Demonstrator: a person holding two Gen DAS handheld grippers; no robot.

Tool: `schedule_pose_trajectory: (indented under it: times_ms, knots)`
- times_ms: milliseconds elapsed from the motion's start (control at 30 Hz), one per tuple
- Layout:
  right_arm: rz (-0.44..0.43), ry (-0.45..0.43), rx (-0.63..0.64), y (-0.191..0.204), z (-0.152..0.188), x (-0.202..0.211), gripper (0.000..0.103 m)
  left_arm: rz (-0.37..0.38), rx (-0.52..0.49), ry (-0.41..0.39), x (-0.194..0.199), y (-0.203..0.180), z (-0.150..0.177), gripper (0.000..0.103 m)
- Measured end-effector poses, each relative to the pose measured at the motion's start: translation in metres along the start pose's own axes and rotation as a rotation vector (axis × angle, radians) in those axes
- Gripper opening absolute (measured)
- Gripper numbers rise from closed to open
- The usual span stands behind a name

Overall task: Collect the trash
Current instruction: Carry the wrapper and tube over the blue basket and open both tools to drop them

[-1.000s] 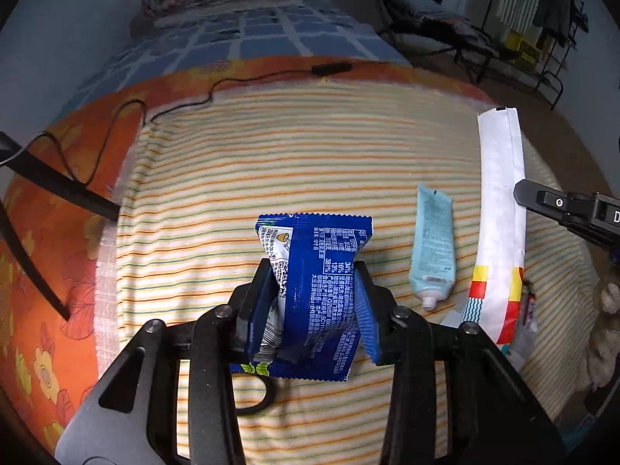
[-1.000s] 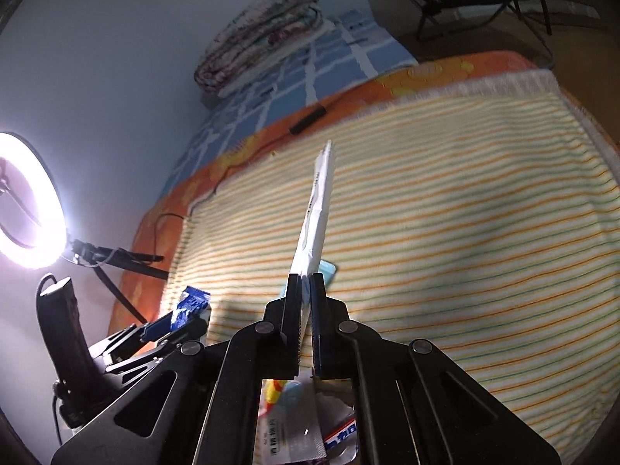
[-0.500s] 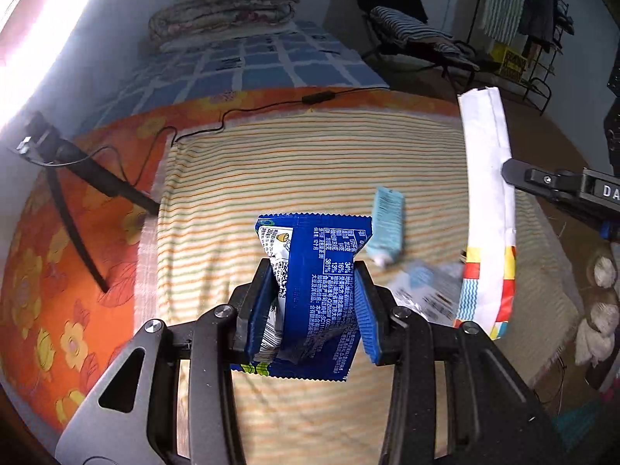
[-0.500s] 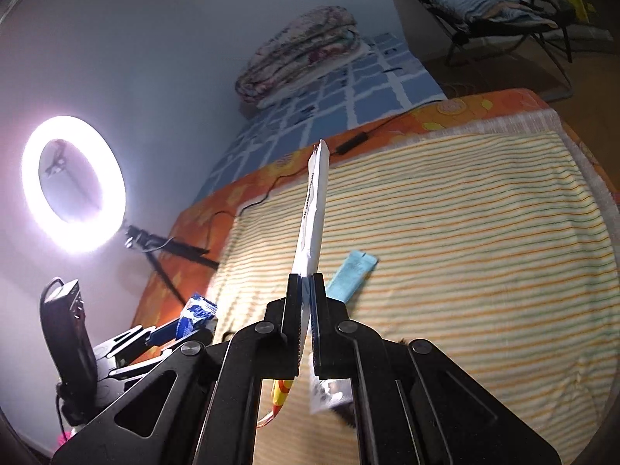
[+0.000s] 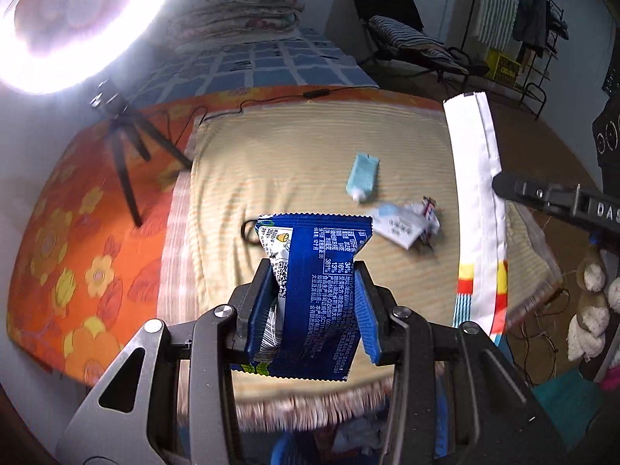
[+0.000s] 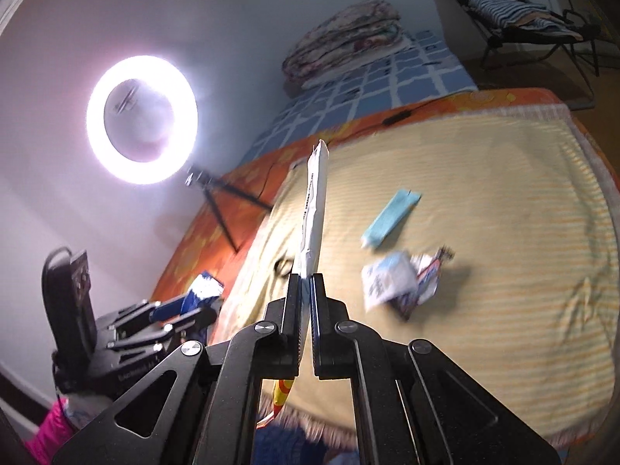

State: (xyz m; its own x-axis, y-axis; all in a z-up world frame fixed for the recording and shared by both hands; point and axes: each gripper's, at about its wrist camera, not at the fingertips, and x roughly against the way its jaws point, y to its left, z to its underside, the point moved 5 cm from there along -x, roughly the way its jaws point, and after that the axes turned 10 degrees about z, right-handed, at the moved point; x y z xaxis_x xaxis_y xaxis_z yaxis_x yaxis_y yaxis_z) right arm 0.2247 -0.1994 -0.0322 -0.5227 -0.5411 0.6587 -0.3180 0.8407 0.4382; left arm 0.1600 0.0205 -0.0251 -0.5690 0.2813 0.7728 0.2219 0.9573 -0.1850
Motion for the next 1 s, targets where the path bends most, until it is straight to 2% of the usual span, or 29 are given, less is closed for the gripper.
schedule_pose_trajectory:
  times_ms: [367,867,1000]
  knots:
    - [-0.021,0.106,0.081,0.010,0.086,0.009,0.003,0.003,0.008,0.028,0.023,-0.017,0.062,0.040]
    - [-0.002,0.167,0.230,0.025,0.152,0.010,0.003,0.004,0.007,0.113,0.009,-0.031,0.132,0.040]
    - [0.003,0.195,0.231,0.022,0.164,0.005,0.003,-0.004,0.004,0.147,0.000,-0.030,0.149,0.040]
